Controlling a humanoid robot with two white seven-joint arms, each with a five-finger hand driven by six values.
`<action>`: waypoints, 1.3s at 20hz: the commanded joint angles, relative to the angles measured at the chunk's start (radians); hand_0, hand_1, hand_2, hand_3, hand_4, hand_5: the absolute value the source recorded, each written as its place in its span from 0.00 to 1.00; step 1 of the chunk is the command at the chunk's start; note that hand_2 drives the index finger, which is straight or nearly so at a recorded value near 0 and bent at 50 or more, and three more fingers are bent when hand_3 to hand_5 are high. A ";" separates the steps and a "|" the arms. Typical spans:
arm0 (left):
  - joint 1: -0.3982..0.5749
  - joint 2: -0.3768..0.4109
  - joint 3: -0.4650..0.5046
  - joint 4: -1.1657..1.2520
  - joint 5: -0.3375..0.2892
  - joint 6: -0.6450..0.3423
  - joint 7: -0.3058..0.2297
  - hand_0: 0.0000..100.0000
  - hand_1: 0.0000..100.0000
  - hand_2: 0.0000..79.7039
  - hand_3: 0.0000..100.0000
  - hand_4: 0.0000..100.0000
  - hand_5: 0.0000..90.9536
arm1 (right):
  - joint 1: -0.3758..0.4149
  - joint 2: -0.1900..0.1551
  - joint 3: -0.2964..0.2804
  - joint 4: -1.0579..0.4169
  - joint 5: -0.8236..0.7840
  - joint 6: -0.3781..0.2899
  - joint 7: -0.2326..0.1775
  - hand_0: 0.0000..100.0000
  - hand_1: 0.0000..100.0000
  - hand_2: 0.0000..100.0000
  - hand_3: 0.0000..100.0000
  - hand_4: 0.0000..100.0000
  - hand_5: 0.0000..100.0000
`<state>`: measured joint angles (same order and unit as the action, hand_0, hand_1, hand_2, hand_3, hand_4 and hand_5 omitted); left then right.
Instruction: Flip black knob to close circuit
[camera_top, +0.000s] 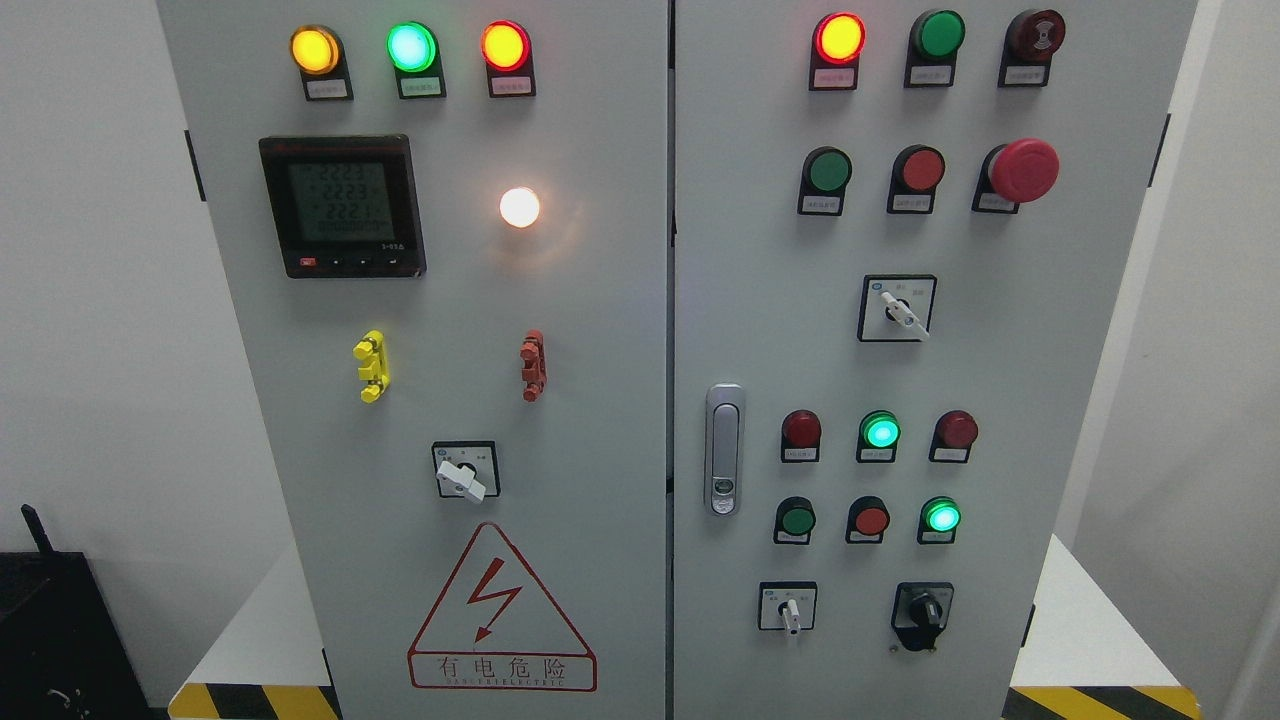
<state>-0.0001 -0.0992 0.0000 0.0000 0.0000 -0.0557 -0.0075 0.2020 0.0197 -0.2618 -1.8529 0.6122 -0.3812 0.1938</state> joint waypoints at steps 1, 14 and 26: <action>0.034 -0.001 0.011 -0.034 0.008 0.000 0.000 0.00 0.00 0.00 0.05 0.03 0.00 | -0.127 -0.060 -0.088 -0.238 0.377 0.042 0.067 0.00 0.29 0.85 1.00 0.78 0.83; 0.034 -0.001 0.011 -0.034 0.008 0.000 0.000 0.00 0.00 0.00 0.05 0.03 0.00 | -0.217 -0.046 0.162 -0.210 0.862 0.353 0.193 0.00 0.00 0.90 1.00 0.81 0.84; 0.034 -0.001 0.011 -0.034 0.008 0.000 0.000 0.00 0.00 0.00 0.05 0.03 0.00 | -0.289 -0.007 0.280 -0.105 0.913 0.527 0.217 0.00 0.00 0.90 1.00 0.81 0.84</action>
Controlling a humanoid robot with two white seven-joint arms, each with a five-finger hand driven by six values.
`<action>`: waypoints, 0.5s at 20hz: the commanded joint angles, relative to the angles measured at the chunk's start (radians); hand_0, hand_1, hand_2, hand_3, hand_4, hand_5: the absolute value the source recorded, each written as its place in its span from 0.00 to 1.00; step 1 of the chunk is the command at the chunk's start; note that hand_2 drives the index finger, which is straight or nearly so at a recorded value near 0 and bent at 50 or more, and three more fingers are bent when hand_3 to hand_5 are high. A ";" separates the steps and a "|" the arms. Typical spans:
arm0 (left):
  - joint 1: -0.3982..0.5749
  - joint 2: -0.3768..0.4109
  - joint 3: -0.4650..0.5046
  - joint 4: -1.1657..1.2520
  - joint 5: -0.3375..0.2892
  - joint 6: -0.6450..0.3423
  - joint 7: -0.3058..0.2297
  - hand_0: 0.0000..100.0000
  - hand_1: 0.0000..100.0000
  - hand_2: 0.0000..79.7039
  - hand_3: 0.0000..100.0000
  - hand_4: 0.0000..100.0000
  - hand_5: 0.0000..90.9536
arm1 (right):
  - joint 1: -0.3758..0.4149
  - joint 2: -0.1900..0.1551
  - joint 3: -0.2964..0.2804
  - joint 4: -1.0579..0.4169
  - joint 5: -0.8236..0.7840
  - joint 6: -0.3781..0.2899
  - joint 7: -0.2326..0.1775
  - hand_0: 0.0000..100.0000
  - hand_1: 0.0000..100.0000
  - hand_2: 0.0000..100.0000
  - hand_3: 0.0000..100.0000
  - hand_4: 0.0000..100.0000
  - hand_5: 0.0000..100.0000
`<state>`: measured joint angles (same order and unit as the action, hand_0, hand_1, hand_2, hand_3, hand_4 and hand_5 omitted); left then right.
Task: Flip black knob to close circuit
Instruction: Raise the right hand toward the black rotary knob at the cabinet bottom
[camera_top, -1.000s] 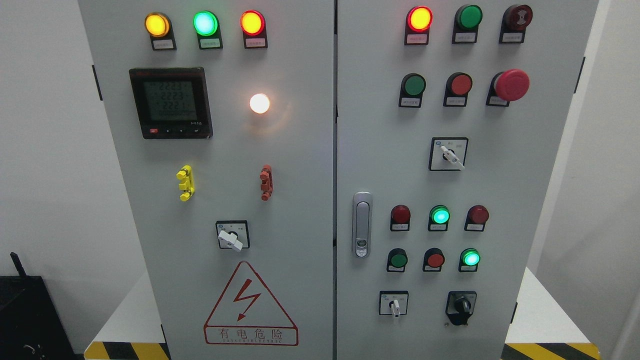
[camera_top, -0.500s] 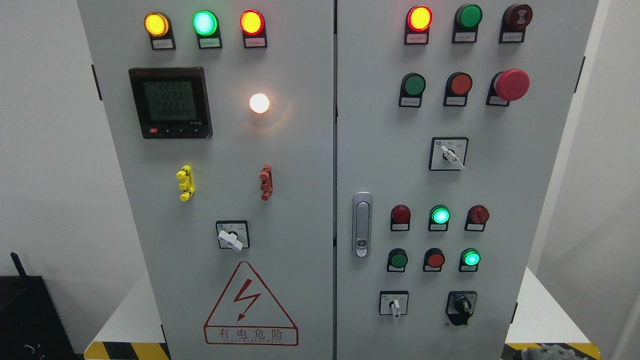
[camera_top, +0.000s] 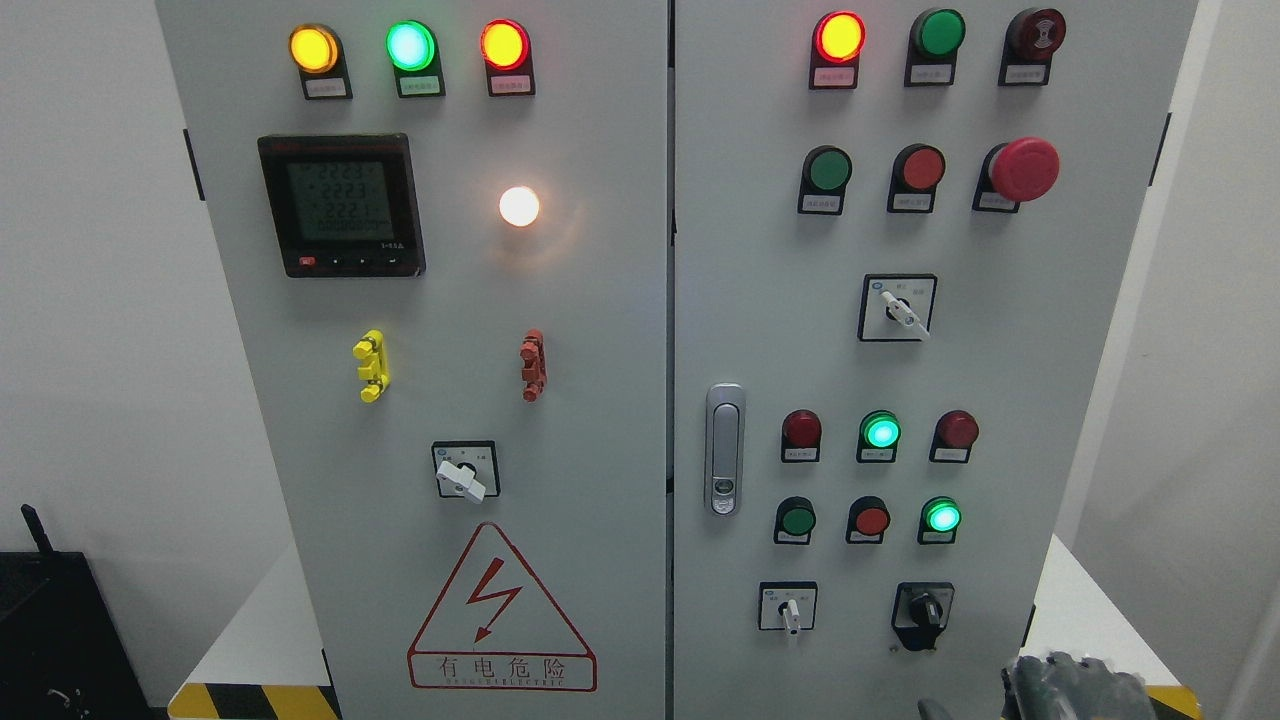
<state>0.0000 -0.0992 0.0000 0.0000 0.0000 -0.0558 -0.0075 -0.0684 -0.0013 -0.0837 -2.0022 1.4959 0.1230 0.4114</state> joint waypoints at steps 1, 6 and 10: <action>0.034 -0.001 0.011 -0.034 0.008 0.001 0.000 0.00 0.00 0.00 0.05 0.03 0.00 | -0.016 0.014 0.104 0.049 0.030 0.027 -0.002 0.00 0.00 0.90 1.00 0.81 0.84; 0.034 -0.001 0.011 -0.034 0.008 0.001 0.000 0.00 0.00 0.00 0.05 0.03 0.00 | -0.033 0.014 0.108 0.109 0.029 0.063 -0.009 0.00 0.00 0.90 1.00 0.81 0.84; 0.034 -0.001 0.011 -0.034 0.008 0.002 0.000 0.00 0.00 0.00 0.05 0.03 0.00 | -0.065 0.012 0.104 0.160 0.027 0.076 -0.011 0.00 0.00 0.91 1.00 0.81 0.84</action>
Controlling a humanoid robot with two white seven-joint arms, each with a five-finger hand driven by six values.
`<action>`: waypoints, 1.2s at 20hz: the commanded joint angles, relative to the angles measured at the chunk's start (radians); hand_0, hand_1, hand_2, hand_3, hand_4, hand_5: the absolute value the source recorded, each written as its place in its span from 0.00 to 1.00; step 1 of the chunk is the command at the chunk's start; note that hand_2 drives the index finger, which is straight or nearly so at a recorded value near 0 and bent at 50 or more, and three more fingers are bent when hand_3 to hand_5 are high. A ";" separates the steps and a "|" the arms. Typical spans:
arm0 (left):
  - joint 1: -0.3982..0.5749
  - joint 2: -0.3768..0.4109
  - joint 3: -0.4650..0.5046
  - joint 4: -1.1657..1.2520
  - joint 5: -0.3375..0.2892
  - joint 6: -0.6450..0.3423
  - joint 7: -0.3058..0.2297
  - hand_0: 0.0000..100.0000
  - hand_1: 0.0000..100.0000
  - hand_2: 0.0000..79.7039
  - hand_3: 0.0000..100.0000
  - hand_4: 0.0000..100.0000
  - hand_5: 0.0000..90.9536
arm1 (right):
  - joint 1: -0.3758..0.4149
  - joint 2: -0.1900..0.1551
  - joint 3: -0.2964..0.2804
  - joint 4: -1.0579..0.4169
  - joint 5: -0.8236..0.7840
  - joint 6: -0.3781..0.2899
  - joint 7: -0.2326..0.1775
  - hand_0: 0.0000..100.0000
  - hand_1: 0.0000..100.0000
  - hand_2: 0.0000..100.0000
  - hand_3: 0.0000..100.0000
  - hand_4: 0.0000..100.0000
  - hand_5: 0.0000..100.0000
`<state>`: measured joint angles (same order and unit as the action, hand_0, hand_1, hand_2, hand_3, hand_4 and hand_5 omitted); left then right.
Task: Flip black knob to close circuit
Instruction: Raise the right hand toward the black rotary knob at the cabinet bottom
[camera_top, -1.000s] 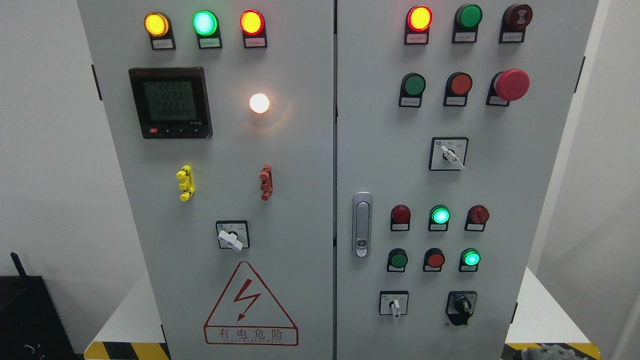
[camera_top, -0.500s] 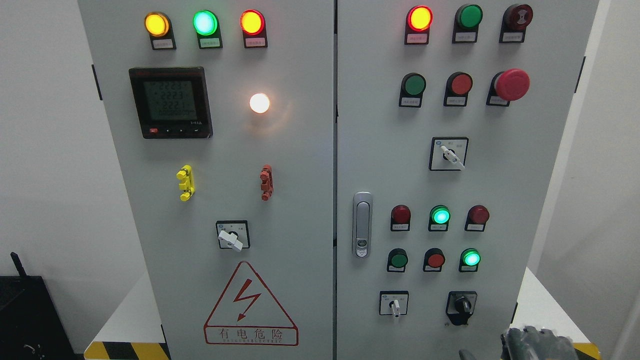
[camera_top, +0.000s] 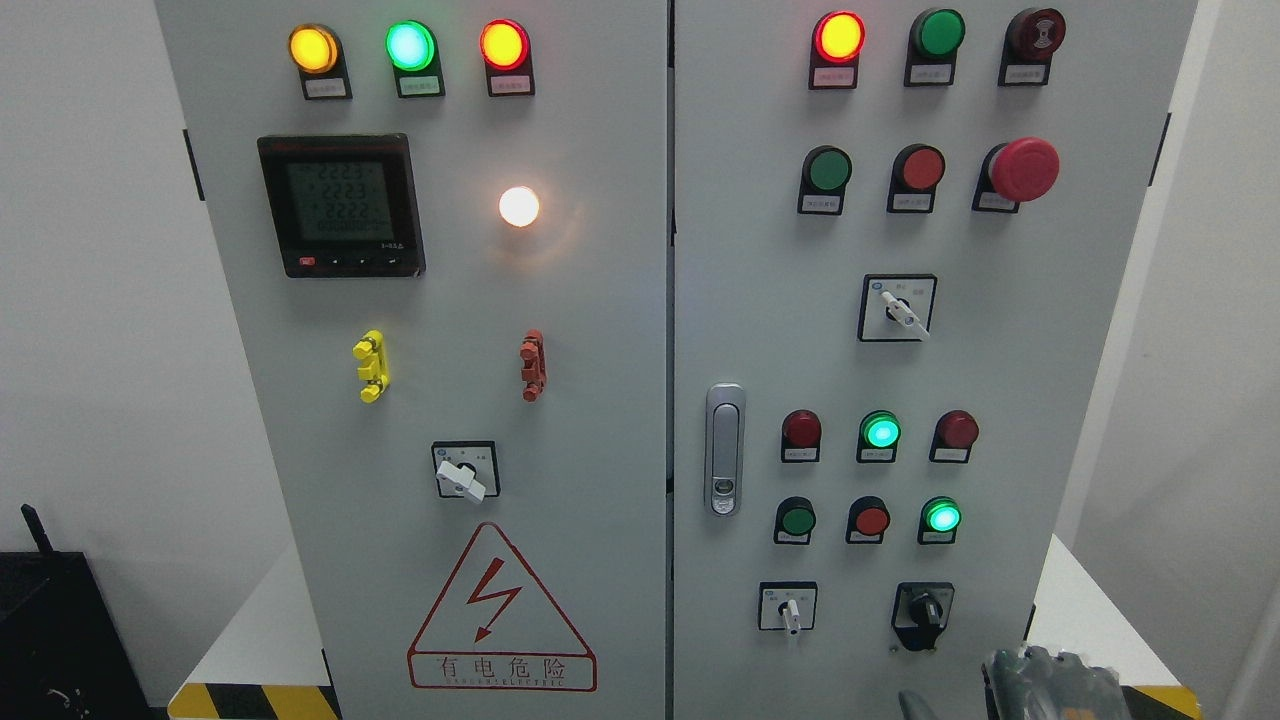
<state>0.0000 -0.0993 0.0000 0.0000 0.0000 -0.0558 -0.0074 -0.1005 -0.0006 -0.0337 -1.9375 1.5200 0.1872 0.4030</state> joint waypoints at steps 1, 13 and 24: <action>0.034 0.000 0.011 -0.034 0.008 0.001 0.000 0.00 0.00 0.00 0.05 0.03 0.00 | -0.042 0.011 0.049 0.104 0.002 0.014 -0.003 0.00 0.00 0.91 1.00 0.81 0.84; 0.034 0.000 0.011 -0.034 0.008 0.001 0.000 0.00 0.00 0.00 0.05 0.03 0.00 | -0.119 0.002 0.018 0.181 -0.009 0.014 -0.003 0.00 0.00 0.91 1.00 0.81 0.84; 0.034 0.000 0.011 -0.034 0.008 0.001 0.000 0.00 0.00 0.00 0.05 0.03 0.00 | -0.122 -0.044 -0.025 0.201 -0.055 0.015 -0.015 0.00 0.00 0.91 1.00 0.81 0.84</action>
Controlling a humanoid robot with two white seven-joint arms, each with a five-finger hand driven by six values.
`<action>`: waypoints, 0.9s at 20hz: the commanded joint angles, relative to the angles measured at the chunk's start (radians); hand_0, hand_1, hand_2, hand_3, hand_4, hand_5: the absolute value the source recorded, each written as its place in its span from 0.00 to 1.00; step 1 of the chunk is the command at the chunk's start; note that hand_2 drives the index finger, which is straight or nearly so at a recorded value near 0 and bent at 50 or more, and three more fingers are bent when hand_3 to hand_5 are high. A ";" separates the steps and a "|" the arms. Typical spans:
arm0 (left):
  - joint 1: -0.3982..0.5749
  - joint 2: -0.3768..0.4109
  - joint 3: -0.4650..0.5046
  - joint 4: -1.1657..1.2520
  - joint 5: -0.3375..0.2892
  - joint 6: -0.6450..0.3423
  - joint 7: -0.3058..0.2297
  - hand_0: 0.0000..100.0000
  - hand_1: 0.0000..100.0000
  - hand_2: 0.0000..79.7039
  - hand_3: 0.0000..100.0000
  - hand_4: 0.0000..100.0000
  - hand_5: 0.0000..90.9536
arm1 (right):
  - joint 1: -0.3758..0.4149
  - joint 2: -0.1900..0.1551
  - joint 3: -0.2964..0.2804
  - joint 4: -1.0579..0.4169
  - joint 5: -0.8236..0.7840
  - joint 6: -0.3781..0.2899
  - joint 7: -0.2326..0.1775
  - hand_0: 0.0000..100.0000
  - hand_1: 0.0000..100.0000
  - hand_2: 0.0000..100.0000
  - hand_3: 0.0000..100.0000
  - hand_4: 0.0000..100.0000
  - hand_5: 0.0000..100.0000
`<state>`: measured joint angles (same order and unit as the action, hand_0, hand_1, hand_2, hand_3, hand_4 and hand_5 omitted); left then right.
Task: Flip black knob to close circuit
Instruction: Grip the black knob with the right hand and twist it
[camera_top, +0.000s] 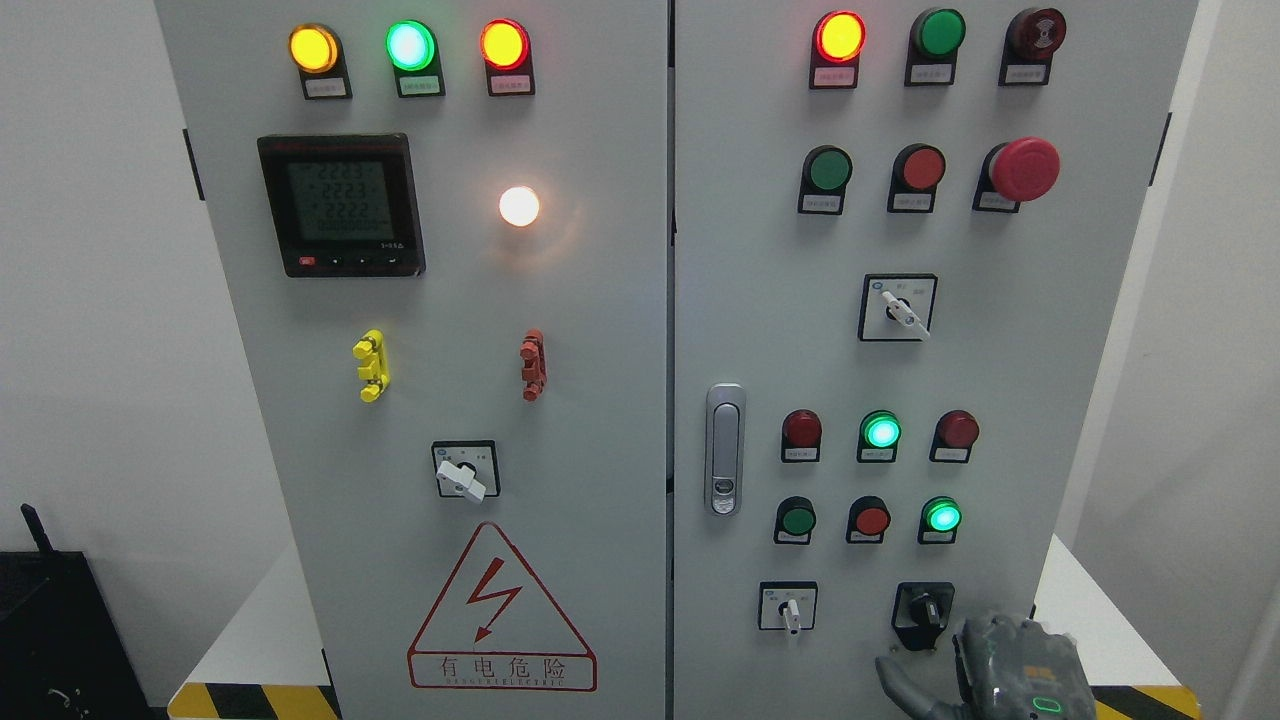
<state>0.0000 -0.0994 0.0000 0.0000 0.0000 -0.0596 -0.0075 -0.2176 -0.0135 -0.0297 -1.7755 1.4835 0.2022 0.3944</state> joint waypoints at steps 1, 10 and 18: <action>0.034 0.000 0.011 -0.034 0.008 0.004 0.000 0.00 0.00 0.00 0.05 0.03 0.00 | -0.005 -0.031 -0.029 0.039 -0.023 0.000 -0.006 0.00 0.00 0.91 1.00 0.81 0.84; 0.034 0.001 0.011 -0.034 0.008 0.004 0.000 0.00 0.00 0.00 0.05 0.03 0.00 | -0.026 -0.029 -0.013 0.053 -0.032 0.032 -0.026 0.00 0.00 0.91 1.00 0.81 0.85; 0.034 0.001 0.011 -0.034 0.008 0.004 0.000 0.00 0.00 0.00 0.05 0.03 0.00 | -0.043 -0.028 -0.018 0.085 -0.032 0.048 -0.037 0.00 0.00 0.91 1.00 0.80 0.85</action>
<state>0.0000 -0.0994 0.0000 0.0000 0.0000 -0.0557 -0.0075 -0.2486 -0.0365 -0.0438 -1.7246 1.4526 0.2453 0.3584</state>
